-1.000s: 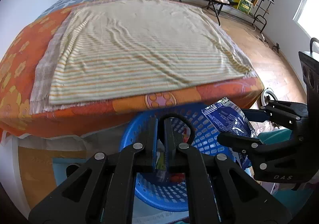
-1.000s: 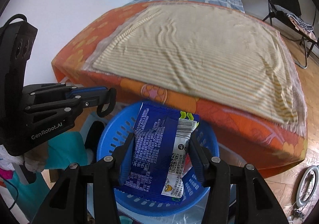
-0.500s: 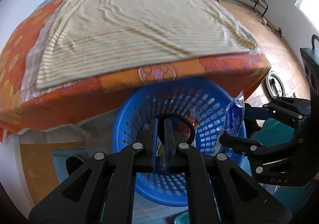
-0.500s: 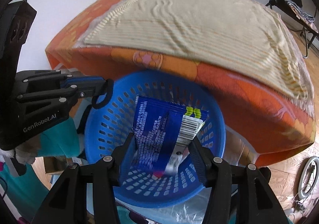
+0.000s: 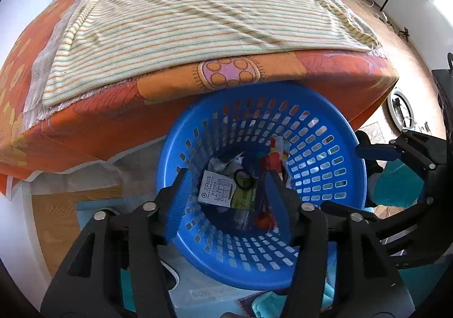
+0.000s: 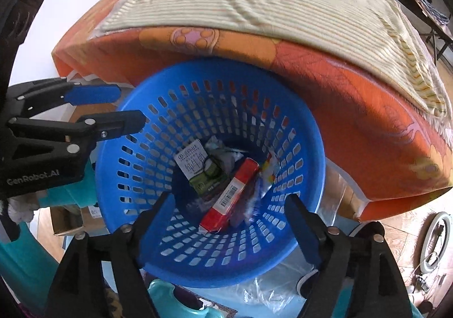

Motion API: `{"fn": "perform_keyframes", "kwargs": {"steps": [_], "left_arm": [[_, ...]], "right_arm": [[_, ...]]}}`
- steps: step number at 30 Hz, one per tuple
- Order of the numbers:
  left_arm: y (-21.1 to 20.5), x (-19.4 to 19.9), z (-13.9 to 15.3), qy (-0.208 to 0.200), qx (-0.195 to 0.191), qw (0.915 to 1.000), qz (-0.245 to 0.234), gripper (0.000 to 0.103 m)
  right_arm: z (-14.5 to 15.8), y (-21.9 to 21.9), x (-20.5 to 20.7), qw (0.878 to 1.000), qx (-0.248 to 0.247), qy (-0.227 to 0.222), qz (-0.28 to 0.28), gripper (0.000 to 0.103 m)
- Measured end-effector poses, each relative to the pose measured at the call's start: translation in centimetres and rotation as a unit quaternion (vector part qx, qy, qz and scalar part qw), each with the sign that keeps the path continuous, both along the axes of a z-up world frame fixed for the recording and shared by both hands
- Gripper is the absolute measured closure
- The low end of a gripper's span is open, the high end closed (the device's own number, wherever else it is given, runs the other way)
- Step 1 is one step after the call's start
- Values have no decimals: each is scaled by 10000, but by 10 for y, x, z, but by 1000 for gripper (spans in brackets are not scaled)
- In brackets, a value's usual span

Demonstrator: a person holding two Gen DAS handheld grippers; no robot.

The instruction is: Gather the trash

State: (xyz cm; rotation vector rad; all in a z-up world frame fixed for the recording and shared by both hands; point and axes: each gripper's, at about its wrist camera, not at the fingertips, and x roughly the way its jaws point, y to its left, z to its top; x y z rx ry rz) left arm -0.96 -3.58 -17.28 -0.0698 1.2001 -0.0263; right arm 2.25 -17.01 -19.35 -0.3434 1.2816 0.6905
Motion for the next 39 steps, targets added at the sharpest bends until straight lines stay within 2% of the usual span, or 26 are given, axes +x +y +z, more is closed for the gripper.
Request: {"fn": "perform_keyframes", "kwargs": {"steps": [8, 25, 39], "left_arm": [[6, 3, 3, -18, -33, 9998, 195, 34], [8, 9, 16, -158, 69, 9995, 281, 33], [27, 25, 44, -439, 36, 9973, 593, 29]], "right_arm": [[-2, -5, 3, 10000, -25, -6, -84, 16], [14, -2, 4, 9993, 24, -349, -94, 14], [30, -1, 11, 9974, -120, -697, -157, 11]]}}
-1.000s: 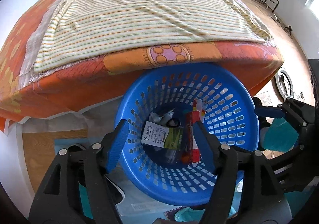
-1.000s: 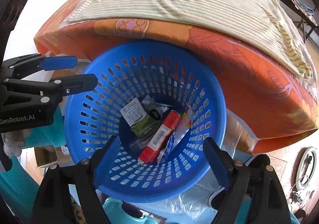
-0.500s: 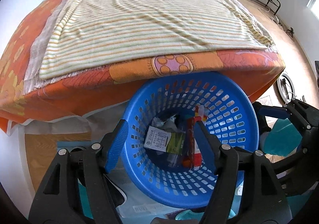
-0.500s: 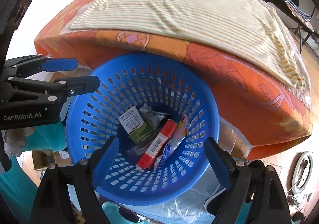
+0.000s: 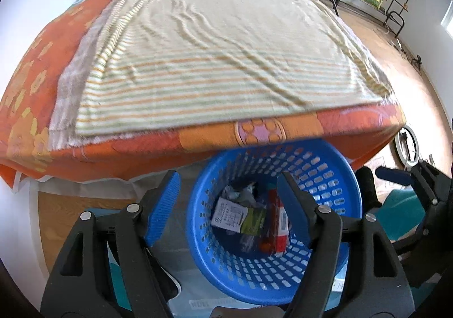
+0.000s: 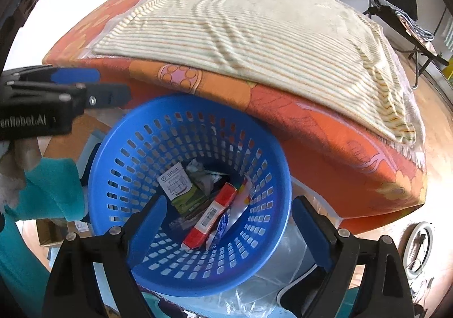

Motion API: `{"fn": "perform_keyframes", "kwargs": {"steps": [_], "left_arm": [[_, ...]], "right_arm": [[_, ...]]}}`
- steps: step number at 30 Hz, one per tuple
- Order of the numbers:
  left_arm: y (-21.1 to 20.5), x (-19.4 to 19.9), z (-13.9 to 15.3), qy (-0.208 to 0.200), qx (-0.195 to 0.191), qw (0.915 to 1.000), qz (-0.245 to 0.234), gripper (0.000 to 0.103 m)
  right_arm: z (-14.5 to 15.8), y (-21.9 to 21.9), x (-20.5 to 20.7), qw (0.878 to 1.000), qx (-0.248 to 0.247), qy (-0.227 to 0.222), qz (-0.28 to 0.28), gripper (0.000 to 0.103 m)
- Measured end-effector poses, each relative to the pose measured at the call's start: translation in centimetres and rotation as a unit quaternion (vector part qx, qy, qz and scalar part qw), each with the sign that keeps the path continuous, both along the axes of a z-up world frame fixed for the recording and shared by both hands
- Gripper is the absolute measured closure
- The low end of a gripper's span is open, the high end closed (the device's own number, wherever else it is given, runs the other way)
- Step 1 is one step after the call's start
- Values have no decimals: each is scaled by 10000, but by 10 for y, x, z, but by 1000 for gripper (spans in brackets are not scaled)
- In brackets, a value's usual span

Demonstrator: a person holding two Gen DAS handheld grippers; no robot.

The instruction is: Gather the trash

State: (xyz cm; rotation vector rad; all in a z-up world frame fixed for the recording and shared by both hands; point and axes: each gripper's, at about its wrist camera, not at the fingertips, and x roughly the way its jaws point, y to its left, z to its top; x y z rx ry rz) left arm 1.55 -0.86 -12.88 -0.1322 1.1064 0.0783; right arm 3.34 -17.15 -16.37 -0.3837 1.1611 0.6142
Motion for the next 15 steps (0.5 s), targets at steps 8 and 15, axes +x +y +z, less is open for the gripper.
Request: {"fn": "perform_keyframes", "kwargs": {"steps": [8, 15], "left_arm": [[22, 15, 42, -441, -208, 9980, 409, 29], [28, 33, 85, -968, -226, 9936, 536, 29]], "right_arm": [[30, 2, 14, 9996, 235, -118, -80, 11], [70, 3, 38, 9976, 494, -446, -179, 11]]}}
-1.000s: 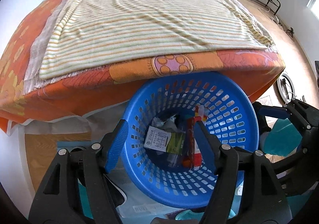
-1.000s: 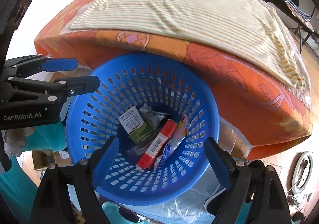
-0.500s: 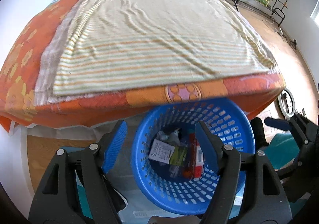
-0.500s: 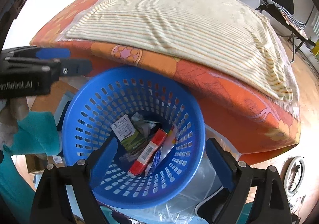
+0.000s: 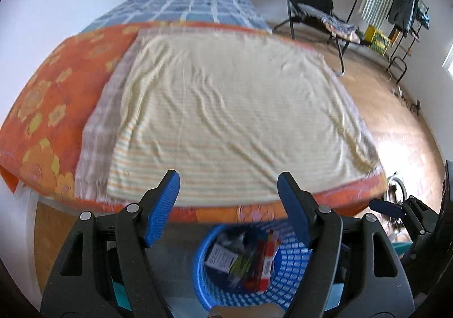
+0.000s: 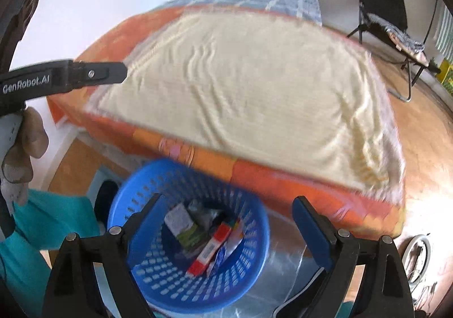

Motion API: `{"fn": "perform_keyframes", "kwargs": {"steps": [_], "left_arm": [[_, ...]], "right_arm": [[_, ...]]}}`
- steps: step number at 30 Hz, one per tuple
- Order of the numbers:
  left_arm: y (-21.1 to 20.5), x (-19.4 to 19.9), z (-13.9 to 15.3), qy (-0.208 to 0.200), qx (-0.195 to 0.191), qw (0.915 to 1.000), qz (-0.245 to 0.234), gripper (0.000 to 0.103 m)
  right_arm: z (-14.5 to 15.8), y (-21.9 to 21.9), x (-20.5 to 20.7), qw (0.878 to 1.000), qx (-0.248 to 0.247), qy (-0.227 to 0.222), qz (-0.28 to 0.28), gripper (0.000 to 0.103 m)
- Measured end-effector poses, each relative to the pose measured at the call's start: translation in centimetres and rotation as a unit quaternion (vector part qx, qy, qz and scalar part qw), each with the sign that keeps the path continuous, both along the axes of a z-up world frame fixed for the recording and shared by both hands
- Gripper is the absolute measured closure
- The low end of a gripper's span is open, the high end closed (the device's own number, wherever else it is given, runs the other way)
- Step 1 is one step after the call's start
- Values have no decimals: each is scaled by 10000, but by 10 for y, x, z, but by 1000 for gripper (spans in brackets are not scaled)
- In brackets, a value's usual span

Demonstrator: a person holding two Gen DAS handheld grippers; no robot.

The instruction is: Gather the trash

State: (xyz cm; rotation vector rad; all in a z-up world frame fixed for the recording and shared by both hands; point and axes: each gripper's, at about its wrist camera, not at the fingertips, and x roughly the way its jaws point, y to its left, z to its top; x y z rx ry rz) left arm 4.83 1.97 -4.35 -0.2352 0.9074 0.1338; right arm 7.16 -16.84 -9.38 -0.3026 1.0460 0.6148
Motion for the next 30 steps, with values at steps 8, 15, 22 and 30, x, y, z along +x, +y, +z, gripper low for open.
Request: {"fn": "perform_keyframes", "kwargs": {"steps": [8, 15, 22, 30], "left_arm": [[10, 14, 41, -476, 17, 9987, 185, 24], [17, 23, 72, -935, 103, 9951, 318, 22], [18, 30, 93, -1325, 207, 9903, 366, 19], [26, 37, 93, -1512, 239, 9867, 550, 7]], "right_arm": [[49, -5, 36, 9981, 370, -462, -169, 11], [78, -8, 63, 9929, 758, -840, -358, 11], [99, -10, 79, 9815, 1332, -1258, -560, 0], [106, -5, 103, 9793, 1433, -1244, -707, 0]]}}
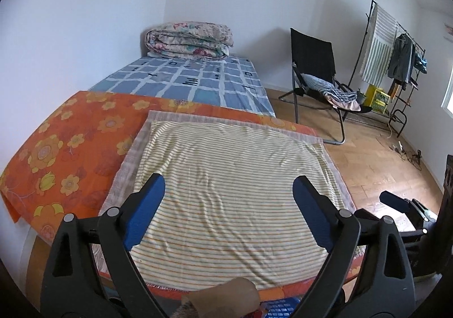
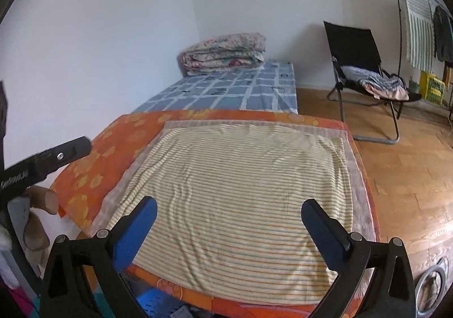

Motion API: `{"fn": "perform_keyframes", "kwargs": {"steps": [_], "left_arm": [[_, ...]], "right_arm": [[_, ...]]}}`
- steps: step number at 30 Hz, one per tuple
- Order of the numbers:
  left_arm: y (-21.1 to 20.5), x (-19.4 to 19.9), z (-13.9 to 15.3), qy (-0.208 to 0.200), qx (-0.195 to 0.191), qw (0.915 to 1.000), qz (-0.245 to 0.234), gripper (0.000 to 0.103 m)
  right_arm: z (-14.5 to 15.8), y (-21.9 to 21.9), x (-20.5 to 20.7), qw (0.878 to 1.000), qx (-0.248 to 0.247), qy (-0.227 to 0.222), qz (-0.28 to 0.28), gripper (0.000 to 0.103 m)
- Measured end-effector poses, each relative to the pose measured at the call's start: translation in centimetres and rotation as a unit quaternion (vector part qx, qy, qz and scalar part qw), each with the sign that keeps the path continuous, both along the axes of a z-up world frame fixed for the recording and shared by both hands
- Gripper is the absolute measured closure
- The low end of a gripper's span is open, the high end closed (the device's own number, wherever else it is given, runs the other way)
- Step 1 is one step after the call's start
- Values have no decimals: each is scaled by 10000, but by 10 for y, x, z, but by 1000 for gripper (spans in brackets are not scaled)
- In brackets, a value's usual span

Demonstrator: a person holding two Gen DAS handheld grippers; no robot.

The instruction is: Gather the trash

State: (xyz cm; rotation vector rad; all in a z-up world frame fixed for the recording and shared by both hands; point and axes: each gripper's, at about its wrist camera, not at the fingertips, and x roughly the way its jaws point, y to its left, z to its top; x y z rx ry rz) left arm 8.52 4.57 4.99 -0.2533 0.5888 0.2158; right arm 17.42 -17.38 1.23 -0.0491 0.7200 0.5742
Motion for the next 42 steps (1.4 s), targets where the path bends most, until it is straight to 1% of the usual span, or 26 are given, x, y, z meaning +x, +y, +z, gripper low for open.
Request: {"fn": "perform_keyframes", "kwargs": {"steps": [2, 5, 7, 10, 14, 17, 21, 28, 32, 42], "left_arm": [[1, 0, -2, 9, -11, 10000, 10, 4], [2, 0, -6, 15, -52, 10000, 49, 4], [2, 0, -8, 24, -15, 10000, 57, 4], [2, 2, -14, 119, 62, 9999, 100, 2], [4, 4, -26, 314, -143, 9993, 104, 2], [5, 4, -30, 367, -261, 9989, 112, 2], [2, 3, -32, 387, -287, 9988, 115, 2], [-1, 2, -32, 392, -222, 9989, 86, 1], [-2, 1, -33, 390, -208, 9990, 95, 1], [-2, 0, -33, 419, -188, 9989, 79, 1]], "right_arm": [[0, 2, 6, 10000, -52, 58, -55, 0], [2, 1, 6, 9998, -60, -30, -175, 0], [1, 0, 6, 9997, -28, -50, -220, 0], [-3, 1, 9, 9998, -14, 52, -200, 0], [-13, 1, 13, 9995, -47, 242, -208, 0], [-21, 1, 14, 9990, -84, 373, -224, 0], [-22, -1, 11, 9990, -97, 369, -251, 0], [-25, -1, 10, 9986, -172, 384, -312, 0], [-27, -1, 12, 9984, -129, 453, -318, 0], [-28, 2, 12, 9986, -99, 440, -273, 0]]}}
